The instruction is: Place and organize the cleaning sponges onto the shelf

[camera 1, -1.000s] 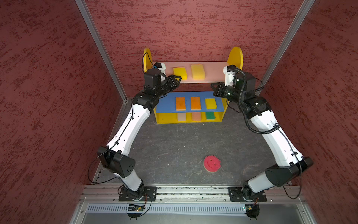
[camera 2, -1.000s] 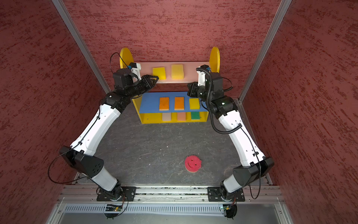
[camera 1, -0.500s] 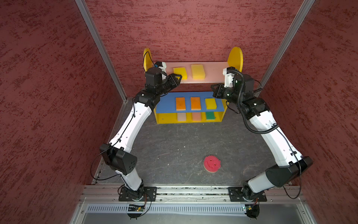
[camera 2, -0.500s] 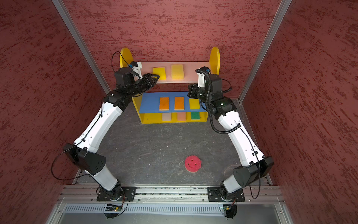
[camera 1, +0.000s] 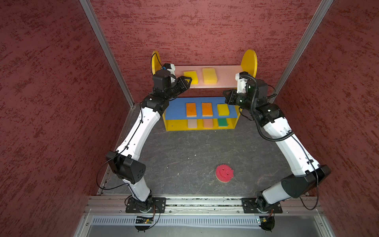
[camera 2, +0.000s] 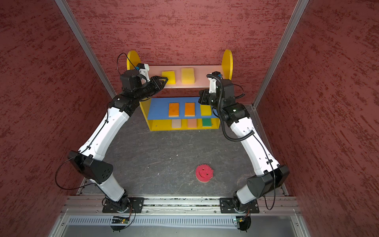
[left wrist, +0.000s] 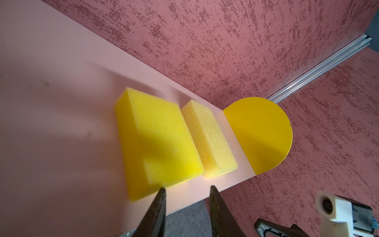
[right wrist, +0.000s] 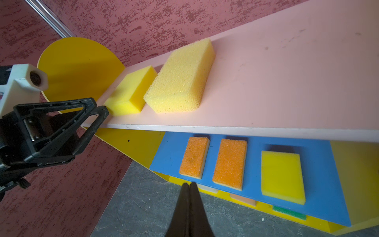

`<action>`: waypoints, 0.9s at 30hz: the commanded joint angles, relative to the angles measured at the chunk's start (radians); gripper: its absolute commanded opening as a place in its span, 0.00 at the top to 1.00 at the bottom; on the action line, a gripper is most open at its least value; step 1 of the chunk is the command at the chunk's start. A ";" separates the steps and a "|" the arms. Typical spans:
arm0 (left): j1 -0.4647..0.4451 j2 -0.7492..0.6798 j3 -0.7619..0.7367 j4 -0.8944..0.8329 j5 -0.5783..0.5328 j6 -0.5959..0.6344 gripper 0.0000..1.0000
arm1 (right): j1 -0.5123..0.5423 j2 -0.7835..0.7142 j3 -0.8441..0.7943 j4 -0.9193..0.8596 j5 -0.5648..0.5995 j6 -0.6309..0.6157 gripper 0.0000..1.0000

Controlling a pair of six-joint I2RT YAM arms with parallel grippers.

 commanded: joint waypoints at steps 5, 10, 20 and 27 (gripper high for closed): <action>0.014 0.022 0.029 0.003 0.000 0.007 0.65 | -0.004 -0.024 -0.007 0.027 0.011 0.001 0.98; 0.018 0.023 0.032 0.003 0.006 0.001 0.65 | -0.005 -0.027 -0.016 0.030 0.008 0.003 0.98; -0.004 -0.049 -0.025 0.027 0.003 -0.002 0.65 | -0.004 -0.040 -0.022 0.007 -0.002 0.005 0.97; -0.001 -0.053 0.020 -0.009 -0.071 0.060 0.63 | -0.005 -0.059 -0.039 0.008 0.012 0.003 0.96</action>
